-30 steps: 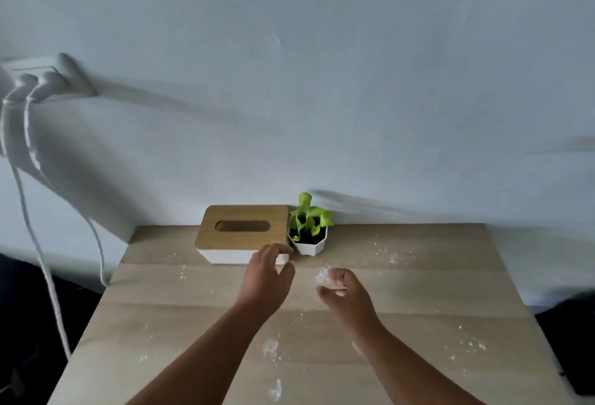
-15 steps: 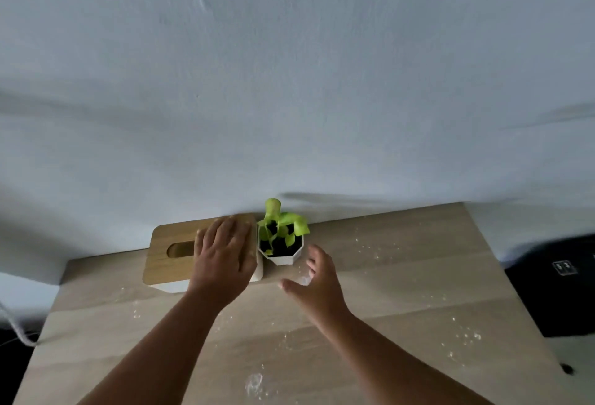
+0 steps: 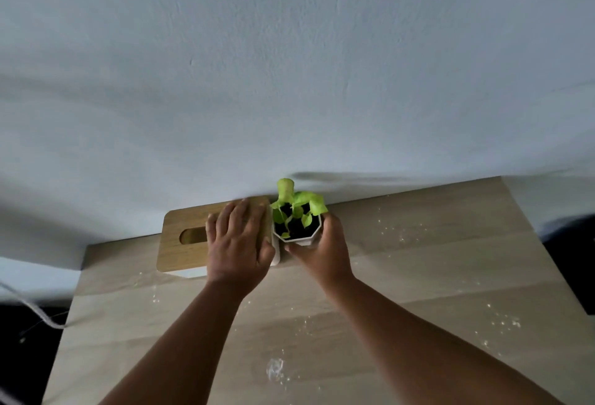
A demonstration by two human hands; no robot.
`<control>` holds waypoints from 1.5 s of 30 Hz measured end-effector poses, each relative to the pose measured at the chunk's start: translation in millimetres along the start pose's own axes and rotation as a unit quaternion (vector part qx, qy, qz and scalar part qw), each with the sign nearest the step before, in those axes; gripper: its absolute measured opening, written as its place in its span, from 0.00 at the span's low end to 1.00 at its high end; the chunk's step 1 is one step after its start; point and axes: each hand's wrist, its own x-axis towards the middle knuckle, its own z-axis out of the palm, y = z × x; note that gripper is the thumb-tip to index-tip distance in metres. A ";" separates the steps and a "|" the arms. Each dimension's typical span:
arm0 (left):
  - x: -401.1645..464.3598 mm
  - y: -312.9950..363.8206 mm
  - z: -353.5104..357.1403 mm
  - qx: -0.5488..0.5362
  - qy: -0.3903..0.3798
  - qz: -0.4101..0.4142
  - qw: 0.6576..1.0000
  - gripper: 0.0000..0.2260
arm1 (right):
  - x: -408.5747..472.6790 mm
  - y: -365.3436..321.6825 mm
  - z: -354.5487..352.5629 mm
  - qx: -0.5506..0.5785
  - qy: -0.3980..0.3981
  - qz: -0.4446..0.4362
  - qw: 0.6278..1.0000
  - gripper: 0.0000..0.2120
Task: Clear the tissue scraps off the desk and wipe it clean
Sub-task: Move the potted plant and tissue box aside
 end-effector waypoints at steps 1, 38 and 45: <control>-0.2 -0.2 0.7 0.000 0.004 0.003 1.000 0.29 | 1.1 -0.8 0.3 -0.001 0.002 -0.004 1.000 0.39; -0.1 9.2 -9.8 0.018 -0.014 -0.007 1.000 0.30 | 12.5 -8.7 -11.2 0.015 0.002 -0.117 0.993 0.39; -0.5 8.3 -7.5 0.022 -0.008 -0.010 1.000 0.30 | 16.0 -0.9 -37.2 0.012 0.026 -0.117 0.993 0.39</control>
